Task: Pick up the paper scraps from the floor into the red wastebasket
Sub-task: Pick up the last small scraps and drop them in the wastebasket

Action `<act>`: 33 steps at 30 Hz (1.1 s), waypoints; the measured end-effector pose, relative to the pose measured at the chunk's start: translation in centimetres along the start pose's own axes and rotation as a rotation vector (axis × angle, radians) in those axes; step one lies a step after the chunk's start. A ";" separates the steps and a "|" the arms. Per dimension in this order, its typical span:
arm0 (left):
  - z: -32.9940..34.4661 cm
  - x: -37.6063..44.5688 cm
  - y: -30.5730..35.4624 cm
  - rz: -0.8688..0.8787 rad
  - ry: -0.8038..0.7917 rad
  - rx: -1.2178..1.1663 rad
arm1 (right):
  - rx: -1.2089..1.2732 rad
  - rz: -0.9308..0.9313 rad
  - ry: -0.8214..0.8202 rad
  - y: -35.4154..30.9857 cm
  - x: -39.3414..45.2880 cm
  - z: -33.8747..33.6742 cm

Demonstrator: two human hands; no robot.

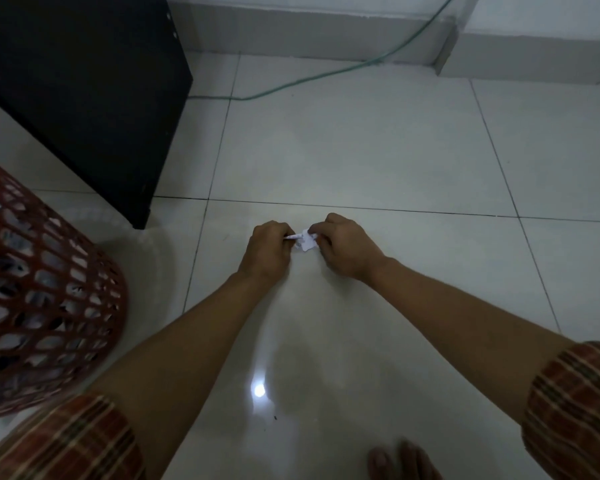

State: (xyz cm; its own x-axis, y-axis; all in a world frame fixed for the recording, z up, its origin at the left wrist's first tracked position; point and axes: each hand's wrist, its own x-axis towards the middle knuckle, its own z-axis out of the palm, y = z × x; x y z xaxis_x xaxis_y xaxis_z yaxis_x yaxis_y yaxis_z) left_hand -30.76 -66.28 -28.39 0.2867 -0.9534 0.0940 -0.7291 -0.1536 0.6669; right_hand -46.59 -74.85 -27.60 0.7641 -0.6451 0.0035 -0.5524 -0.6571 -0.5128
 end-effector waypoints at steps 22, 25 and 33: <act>-1.1 -1.6 0.7 -0.118 -0.036 -0.035 | -0.188 -0.098 0.203 -0.3 -1.8 2.2; -1.2 -2.4 1.0 -0.158 -0.049 -0.053 | -0.208 -0.117 0.113 -0.4 -1.6 1.4; -4.2 -2.4 3.2 -0.163 0.024 -0.102 | 0.213 0.353 0.266 -1.1 -0.6 -3.7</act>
State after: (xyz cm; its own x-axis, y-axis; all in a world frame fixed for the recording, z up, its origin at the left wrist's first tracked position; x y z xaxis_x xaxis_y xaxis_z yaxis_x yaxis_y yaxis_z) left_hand -31.17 -63.34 -23.43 0.4118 -0.9113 -0.0049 -0.6052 -0.2775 0.7461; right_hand -47.75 -75.21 -23.85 0.4157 -0.9095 0.0028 -0.6605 -0.3040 -0.6866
